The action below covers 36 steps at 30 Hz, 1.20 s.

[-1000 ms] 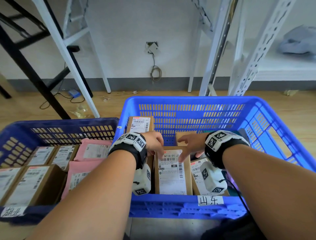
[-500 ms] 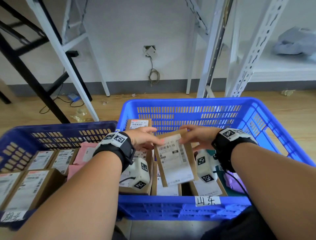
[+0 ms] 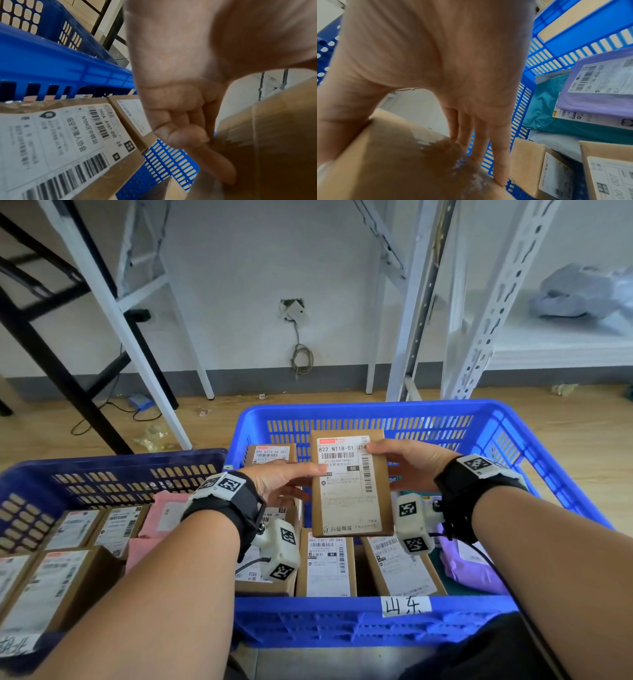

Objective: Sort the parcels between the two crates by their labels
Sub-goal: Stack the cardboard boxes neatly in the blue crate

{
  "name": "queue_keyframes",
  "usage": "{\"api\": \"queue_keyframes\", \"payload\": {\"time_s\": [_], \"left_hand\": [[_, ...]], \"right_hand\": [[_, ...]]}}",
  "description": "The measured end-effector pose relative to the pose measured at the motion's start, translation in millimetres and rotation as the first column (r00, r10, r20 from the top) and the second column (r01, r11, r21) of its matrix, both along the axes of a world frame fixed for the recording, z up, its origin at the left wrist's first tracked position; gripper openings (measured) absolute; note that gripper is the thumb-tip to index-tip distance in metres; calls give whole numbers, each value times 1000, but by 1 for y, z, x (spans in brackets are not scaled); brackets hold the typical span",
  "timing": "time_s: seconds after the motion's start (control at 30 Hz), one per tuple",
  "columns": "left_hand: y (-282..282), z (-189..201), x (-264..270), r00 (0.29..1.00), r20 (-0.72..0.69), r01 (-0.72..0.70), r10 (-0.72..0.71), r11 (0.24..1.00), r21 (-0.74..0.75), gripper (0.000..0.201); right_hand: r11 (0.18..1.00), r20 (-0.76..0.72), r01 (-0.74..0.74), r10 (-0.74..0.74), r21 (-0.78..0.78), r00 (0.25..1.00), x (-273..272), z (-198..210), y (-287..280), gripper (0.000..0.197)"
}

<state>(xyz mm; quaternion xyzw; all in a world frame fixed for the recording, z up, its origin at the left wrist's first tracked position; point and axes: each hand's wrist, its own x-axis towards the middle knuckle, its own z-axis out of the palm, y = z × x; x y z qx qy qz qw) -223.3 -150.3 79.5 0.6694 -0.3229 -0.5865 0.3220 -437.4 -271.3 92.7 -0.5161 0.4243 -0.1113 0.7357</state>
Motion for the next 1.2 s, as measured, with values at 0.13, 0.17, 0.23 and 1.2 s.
{"api": "queue_keyframes", "payload": {"time_s": [0.13, 0.17, 0.23, 1.2], "left_hand": [[-2, -1, -2, 1000, 3, 16, -16, 1000, -5, 46], [-3, -1, -3, 1000, 7, 19, -19, 1000, -2, 49], [-4, -2, -5, 1000, 8, 21, -21, 1000, 1, 48], [-114, -89, -45, 960, -195, -188, 200, 979, 77, 28]], "right_hand": [[999, -24, -20, 19, -28, 1000, -1, 0, -1, 43], [999, -31, -26, 25, -33, 999, -2, 0, -2, 47], [999, -42, -24, 23, -34, 999, -4, -2, -3, 54], [964, -254, 168, -218, -206, 942, 12, -97, -76, 36]]}}
